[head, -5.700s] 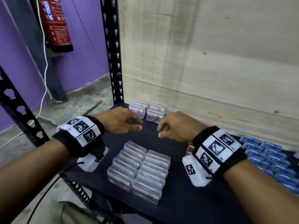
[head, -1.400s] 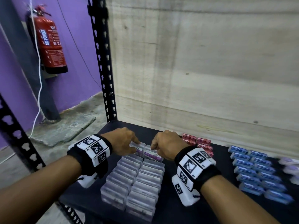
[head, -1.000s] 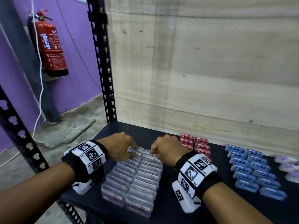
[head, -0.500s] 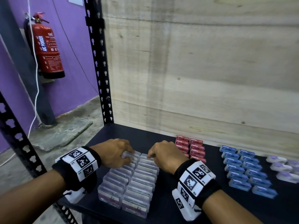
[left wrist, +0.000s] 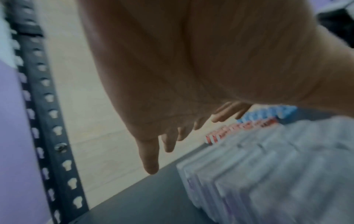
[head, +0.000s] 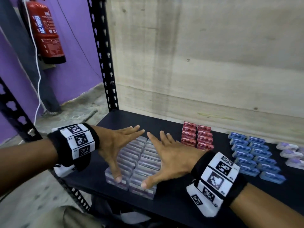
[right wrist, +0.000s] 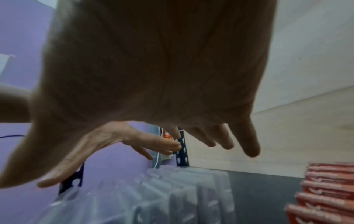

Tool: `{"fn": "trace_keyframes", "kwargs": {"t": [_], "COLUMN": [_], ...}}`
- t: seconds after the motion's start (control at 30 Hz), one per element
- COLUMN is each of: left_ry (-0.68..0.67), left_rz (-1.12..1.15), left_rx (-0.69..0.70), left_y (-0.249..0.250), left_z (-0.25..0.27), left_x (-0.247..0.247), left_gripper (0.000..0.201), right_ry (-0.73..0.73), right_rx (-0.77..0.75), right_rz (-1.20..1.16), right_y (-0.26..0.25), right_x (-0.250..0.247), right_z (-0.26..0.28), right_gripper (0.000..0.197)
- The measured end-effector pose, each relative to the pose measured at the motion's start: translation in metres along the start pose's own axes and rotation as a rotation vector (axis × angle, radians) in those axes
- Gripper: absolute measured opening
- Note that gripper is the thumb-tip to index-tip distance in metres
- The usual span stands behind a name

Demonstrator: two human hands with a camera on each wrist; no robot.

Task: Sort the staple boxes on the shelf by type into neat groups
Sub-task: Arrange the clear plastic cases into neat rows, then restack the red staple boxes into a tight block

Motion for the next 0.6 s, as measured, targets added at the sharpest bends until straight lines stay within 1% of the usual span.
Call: {"fn": "trace_keyframes", "kwargs": {"t": [0.13, 0.3, 0.43, 0.6], "left_ry": [-0.070, -0.107, -0.082, -0.050], "left_rz": [-0.116, -0.142, -0.151, -0.162], "left_rx": [-0.004, -0.020, -0.028, -0.043], "left_y": [0.011, 0.014, 0.013, 0.008], "left_z": [-0.001, -0.004, -0.007, -0.009], "left_x": [0.006, 0.010, 0.012, 0.015], "left_gripper": [0.158, 0.161, 0.161, 0.159], "right_ry": [-0.060, -0.107, -0.063, 0.036], "right_rx": [0.028, 0.077, 0.075, 0.042], "right_rz": [0.042, 0.070, 0.095, 0.109], "right_y": [-0.009, -0.006, -0.003, -0.005], "right_x": [0.010, 0.017, 0.019, 0.022], "right_z": [-0.003, -0.007, -0.010, -0.015], "right_gripper": [0.148, 0.151, 0.152, 0.149]}}
Point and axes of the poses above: each hand's wrist, its own z-axis away from the middle knuckle, its own x-axis out of the palm, y = z × x, the point moved 2 cm from there along -z, towards the middle knuckle, and after that the axes turned 9 degrees about y, right-handed, at the moved point
